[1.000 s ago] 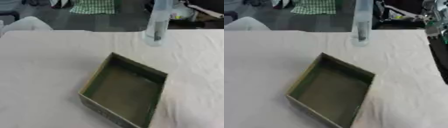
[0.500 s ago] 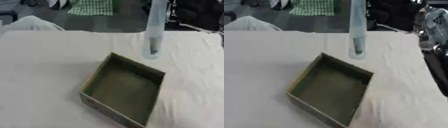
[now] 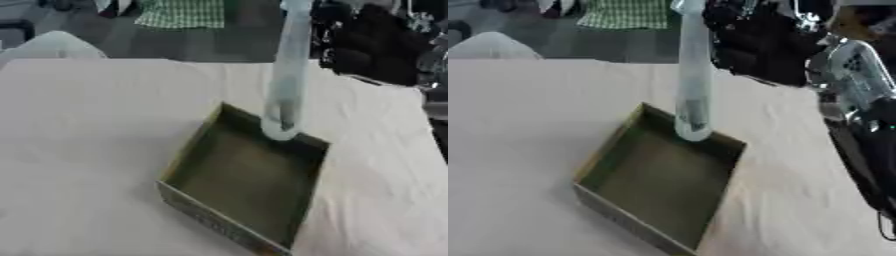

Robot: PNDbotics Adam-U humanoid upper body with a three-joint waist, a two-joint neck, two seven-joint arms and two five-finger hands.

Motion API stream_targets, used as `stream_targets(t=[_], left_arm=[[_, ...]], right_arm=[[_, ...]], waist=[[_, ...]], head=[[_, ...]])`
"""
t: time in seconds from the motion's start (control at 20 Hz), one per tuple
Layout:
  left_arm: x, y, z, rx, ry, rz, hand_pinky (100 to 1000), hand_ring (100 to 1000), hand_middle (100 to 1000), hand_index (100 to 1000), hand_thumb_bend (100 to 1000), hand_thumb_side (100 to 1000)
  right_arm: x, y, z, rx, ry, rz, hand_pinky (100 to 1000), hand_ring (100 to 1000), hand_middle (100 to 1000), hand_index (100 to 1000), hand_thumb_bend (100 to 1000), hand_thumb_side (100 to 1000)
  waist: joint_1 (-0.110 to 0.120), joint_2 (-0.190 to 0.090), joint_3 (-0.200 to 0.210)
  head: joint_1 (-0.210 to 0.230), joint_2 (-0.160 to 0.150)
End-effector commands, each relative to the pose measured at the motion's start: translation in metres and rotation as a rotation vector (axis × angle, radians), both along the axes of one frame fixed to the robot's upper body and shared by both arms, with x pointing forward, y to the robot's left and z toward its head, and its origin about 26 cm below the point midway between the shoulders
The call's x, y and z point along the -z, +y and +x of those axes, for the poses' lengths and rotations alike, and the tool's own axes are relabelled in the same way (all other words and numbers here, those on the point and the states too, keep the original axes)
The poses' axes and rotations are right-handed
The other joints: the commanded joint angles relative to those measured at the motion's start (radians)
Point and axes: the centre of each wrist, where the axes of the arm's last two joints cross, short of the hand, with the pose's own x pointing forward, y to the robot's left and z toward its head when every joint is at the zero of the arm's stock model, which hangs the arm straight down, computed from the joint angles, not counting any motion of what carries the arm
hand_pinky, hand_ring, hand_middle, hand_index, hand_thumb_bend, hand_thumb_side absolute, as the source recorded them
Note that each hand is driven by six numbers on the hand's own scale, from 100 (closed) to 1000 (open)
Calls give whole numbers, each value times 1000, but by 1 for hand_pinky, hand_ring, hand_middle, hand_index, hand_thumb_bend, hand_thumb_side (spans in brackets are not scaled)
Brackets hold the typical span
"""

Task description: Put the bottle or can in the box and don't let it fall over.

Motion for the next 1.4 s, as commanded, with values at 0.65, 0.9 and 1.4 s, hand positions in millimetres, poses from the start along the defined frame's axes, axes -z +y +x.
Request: stream_targets(t=[0.65,0.9,1.4], left_arm=[[-7,3,-1,-8,-23,16,1000,1000,990,742,756,637],[-6,2,-1,-8,-24,12,1000,1000,991,742,756,637],[-7,1,-1,-11,-27,5,1000,1000,991,742,756,636]], right_arm=[[26,15,0,-54,72,-58,100,100,314,1000,640,1000],[44,16,5,-83,142,-93,100,100,284,1000,669,1000],[83,21,13,-98,293,-171,100,100,223,1000,645,1000]], waist=[[11,4,11],[12,10,14],[12,16,18]], head=[[-14,11],[-16,7],[-18,-6]])
